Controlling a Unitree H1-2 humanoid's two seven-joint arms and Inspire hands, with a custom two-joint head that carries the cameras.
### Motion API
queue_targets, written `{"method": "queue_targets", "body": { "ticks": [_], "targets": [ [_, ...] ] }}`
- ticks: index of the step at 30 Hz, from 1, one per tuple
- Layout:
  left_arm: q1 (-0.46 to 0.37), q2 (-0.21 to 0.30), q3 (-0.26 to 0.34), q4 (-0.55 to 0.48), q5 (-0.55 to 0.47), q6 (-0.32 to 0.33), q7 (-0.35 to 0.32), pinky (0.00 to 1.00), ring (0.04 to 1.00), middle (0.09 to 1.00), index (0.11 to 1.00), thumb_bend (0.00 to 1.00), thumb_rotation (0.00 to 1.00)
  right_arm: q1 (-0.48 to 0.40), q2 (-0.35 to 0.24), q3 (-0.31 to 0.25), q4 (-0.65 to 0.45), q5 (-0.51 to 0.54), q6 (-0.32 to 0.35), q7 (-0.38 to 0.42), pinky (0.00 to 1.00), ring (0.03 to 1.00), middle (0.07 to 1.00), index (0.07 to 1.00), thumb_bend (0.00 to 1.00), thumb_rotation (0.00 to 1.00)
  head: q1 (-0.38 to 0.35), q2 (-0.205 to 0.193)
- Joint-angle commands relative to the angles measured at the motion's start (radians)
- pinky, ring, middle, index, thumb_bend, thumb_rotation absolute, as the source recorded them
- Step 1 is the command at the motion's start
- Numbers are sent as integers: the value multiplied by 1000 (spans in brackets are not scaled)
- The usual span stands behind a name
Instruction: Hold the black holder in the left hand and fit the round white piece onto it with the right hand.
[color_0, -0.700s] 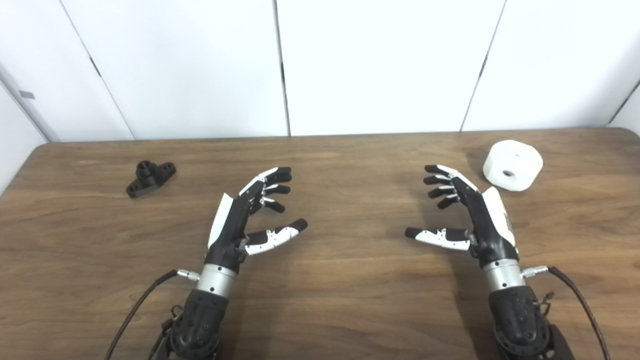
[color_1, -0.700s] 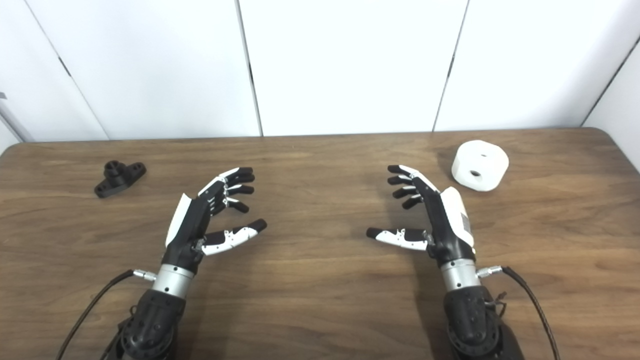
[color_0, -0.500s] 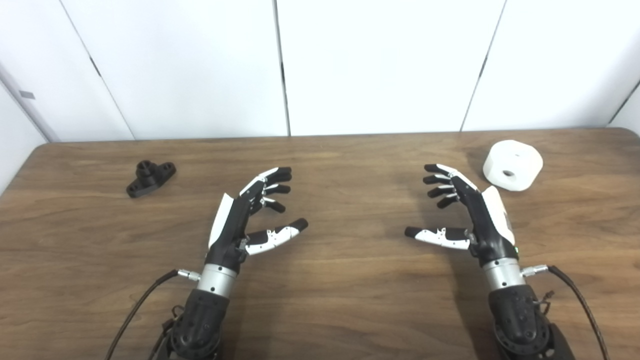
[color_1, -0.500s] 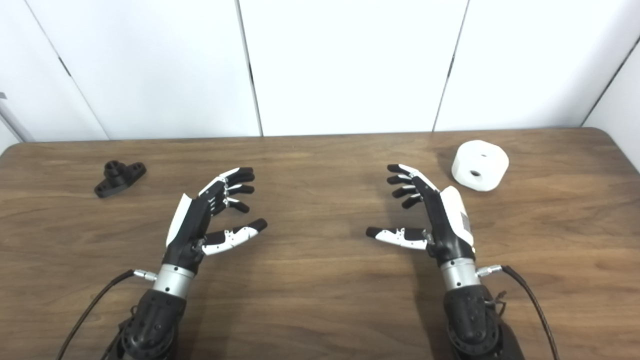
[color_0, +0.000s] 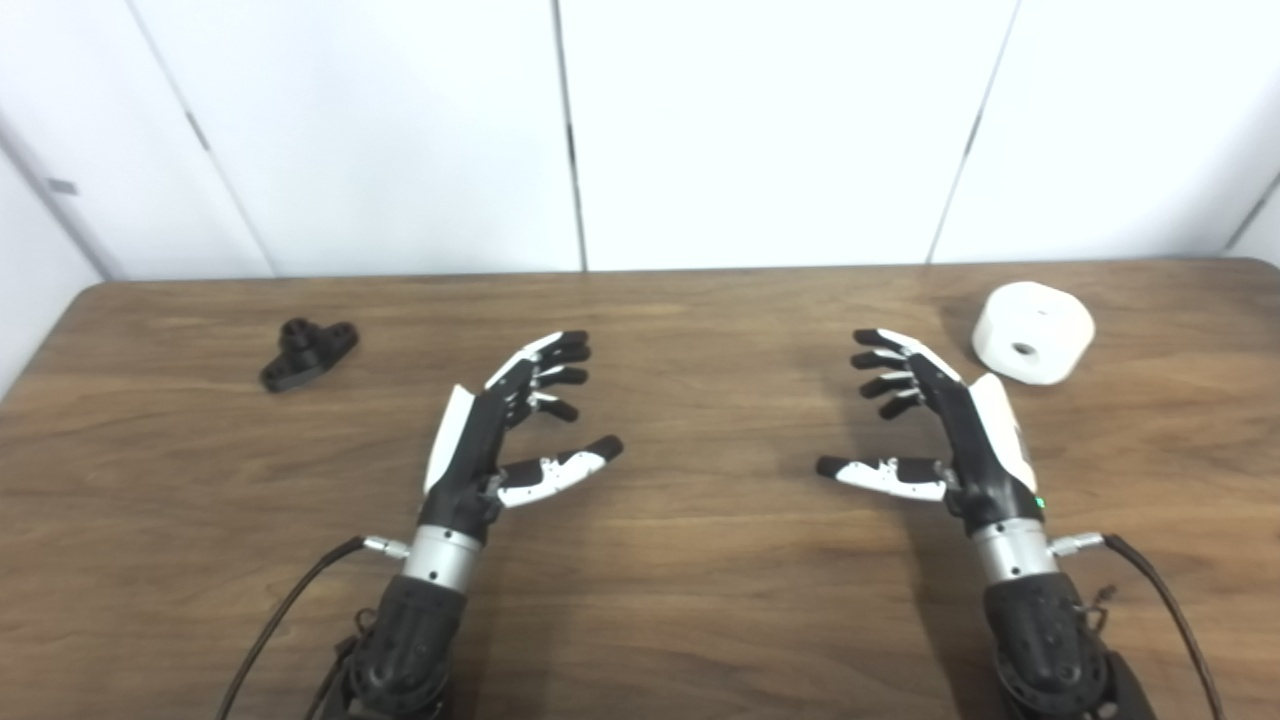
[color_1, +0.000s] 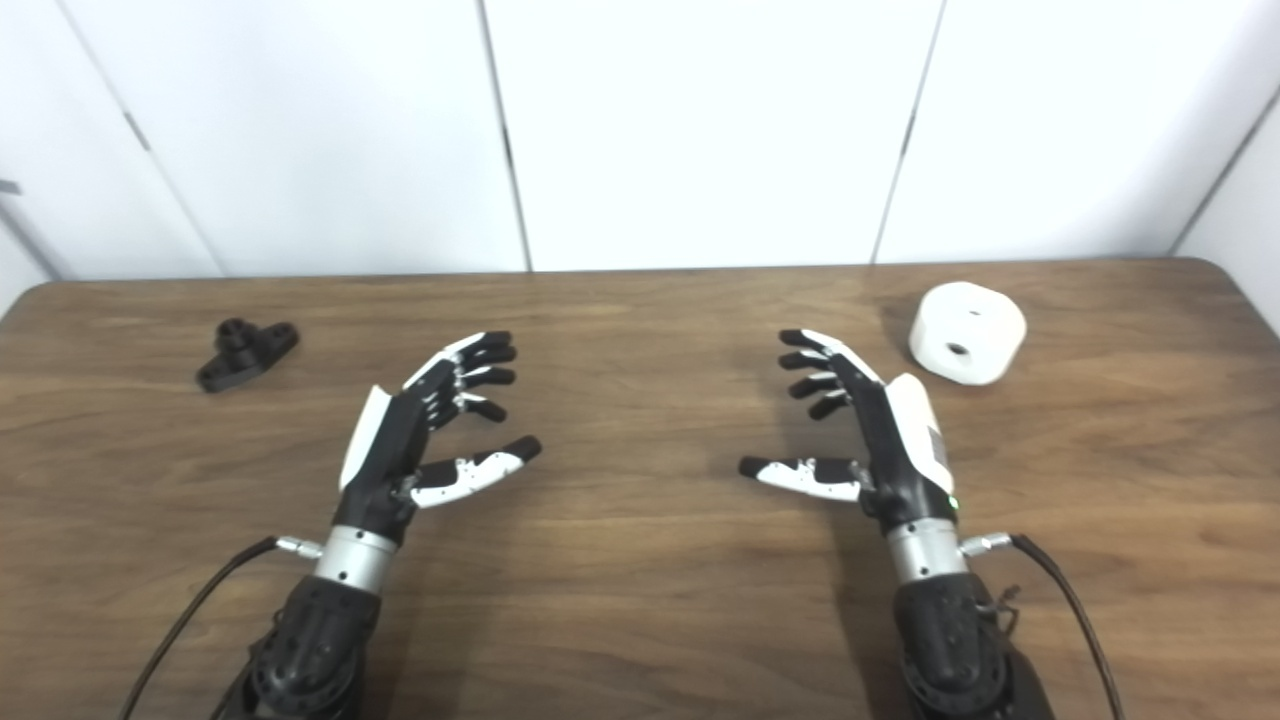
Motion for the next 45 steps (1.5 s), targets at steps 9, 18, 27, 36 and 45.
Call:
{"method": "queue_targets", "body": {
  "ticks": [9, 18, 27, 36, 45],
  "targets": [
    [-34, -43, -34, 50, 51, -39, 41, 571, 751, 822, 818, 699, 98, -19, -41, -32, -33, 62, -39, 15, 514, 642, 735, 798, 704, 61, 209, -84],
    [-51, -57, -50, 124, 73, -84, 75, 577, 733, 818, 799, 724, 99, -8, -56, -37, -21, 34, -66, 0, 506, 622, 729, 799, 687, 37, 251, -132],
    [-60, -58, -51, 122, 76, -82, 86, 566, 724, 796, 778, 724, 69, -10, -62, -42, -25, 38, -58, 11, 497, 619, 724, 798, 680, 54, 247, -126],
    [-118, 93, -58, 51, 131, 7, -28, 503, 655, 717, 710, 777, 43, -12, -70, -48, -29, 43, -57, 13, 481, 606, 712, 788, 684, 50, 250, -118],
    [-150, 204, -18, -21, 178, 65, -34, 627, 728, 745, 713, 815, 60, -11, -70, -57, -43, 52, -45, 22, 473, 605, 714, 779, 692, 36, 252, -111]
  ]
}}
